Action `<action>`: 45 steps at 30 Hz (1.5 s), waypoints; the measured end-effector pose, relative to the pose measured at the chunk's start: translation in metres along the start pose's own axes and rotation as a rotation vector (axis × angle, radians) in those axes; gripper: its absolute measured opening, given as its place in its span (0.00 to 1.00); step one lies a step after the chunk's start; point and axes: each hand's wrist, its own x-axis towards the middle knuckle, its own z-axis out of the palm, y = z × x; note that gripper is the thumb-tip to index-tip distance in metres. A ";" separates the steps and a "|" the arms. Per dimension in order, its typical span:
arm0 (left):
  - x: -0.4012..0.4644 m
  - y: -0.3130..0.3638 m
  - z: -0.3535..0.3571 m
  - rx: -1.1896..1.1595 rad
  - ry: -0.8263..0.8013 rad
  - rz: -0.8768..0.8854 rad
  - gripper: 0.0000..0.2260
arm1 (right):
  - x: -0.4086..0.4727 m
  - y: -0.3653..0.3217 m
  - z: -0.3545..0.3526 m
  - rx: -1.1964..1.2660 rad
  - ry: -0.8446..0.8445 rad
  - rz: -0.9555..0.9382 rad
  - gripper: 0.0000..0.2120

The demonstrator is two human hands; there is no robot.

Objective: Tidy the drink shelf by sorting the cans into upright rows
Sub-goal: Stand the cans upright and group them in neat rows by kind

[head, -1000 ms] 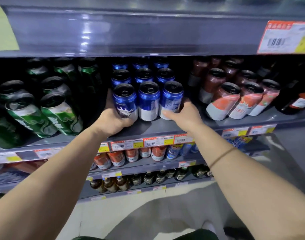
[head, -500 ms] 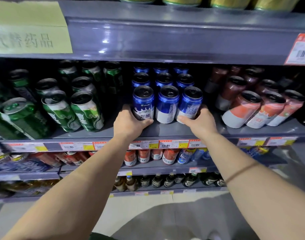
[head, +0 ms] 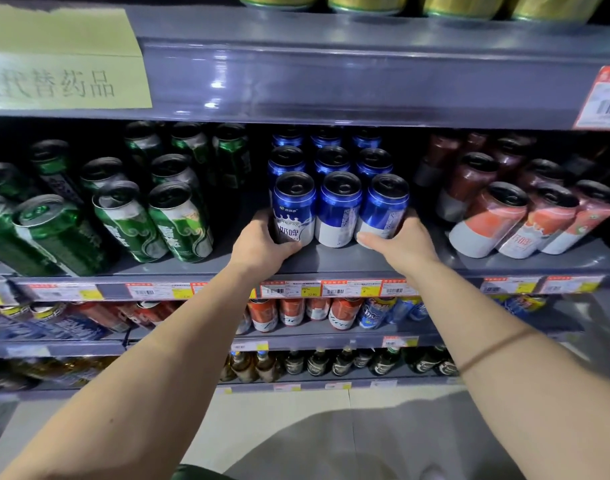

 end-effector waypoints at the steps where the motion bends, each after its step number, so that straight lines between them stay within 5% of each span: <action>1: -0.001 0.001 -0.001 0.001 0.003 0.006 0.25 | -0.002 0.000 -0.004 0.013 -0.029 -0.014 0.28; 7: -0.002 0.003 0.000 0.008 0.019 0.001 0.22 | -0.003 0.008 -0.017 0.057 -0.151 -0.027 0.28; 12: -0.001 0.001 0.002 0.008 0.021 0.008 0.23 | 0.001 0.002 -0.004 -0.015 -0.022 0.030 0.47; 18: 0.000 0.000 -0.002 -0.047 0.014 0.009 0.28 | -0.001 0.007 -0.015 0.068 -0.080 -0.005 0.32; 24: -0.004 0.005 -0.001 -0.047 0.034 0.039 0.33 | 0.001 -0.007 -0.005 0.043 -0.003 0.014 0.48; 29: -0.005 0.004 0.002 -0.020 0.089 0.044 0.30 | 0.006 0.000 -0.011 0.136 -0.101 -0.029 0.32; 32: -0.006 0.003 0.003 -0.011 0.102 0.029 0.29 | 0.010 0.008 -0.013 0.170 -0.164 -0.024 0.36; 38: -0.006 0.002 0.002 -0.005 0.094 0.031 0.30 | 0.007 0.002 -0.008 0.076 0.007 -0.048 0.41; 42: -0.006 0.002 0.002 -0.003 0.092 0.026 0.30 | 0.005 0.005 -0.021 0.074 -0.102 -0.064 0.43; 45: -0.007 0.003 0.002 -0.015 0.086 0.018 0.30 | -0.006 -0.015 -0.029 0.125 0.094 -0.098 0.42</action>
